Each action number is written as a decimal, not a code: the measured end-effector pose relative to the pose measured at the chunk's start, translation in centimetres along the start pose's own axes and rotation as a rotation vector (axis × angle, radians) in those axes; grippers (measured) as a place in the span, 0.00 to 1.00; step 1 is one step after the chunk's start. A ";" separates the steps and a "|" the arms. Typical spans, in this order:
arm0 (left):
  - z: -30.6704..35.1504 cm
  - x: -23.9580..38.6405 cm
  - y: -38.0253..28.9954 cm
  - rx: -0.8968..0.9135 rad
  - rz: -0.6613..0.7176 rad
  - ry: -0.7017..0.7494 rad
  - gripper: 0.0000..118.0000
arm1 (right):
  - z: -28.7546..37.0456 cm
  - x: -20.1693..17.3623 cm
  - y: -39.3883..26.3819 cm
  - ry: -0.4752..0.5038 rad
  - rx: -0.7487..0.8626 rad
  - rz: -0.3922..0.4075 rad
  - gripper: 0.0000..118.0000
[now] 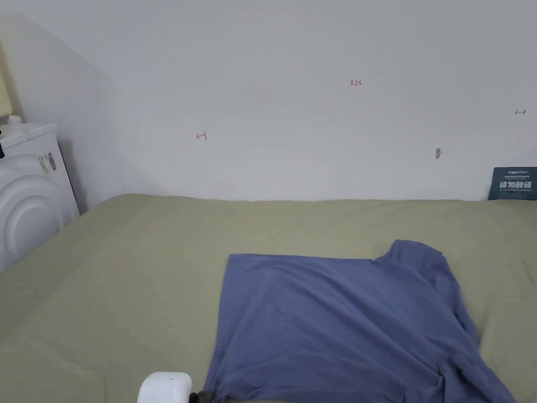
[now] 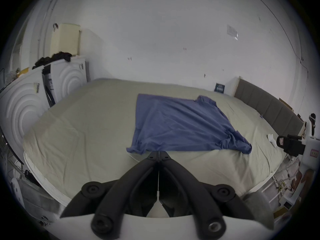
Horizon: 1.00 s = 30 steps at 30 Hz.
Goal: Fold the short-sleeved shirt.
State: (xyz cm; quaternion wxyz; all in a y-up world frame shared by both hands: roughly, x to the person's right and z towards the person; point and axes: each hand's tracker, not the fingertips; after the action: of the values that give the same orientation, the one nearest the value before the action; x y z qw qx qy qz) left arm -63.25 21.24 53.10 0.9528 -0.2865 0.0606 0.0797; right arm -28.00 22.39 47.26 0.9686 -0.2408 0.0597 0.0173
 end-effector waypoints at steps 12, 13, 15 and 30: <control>-16.5 -4.2 2.1 -0.270 -0.045 -0.016 0.79 | -2.4 2.3 0.6 0.076 -0.083 -0.073 0.01; -17.6 -4.2 1.9 -0.279 -0.075 -0.004 0.79 | -2.6 2.5 0.6 0.072 -0.089 -0.074 0.01; -19.6 -4.0 1.6 -0.294 -0.132 -0.015 0.79 | -3.4 3.2 0.5 0.050 -0.102 -0.083 0.01; -20.6 -5.2 1.9 -0.305 -0.075 -0.082 0.01 | -18.0 6.1 -2.2 -0.013 -0.316 -0.020 0.84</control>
State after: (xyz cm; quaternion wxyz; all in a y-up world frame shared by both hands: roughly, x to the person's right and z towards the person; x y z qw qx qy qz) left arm -70.13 10.78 35.82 0.9023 -0.4263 -0.0020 0.0638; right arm -23.71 12.02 31.72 0.9191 -0.3908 0.0477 0.0186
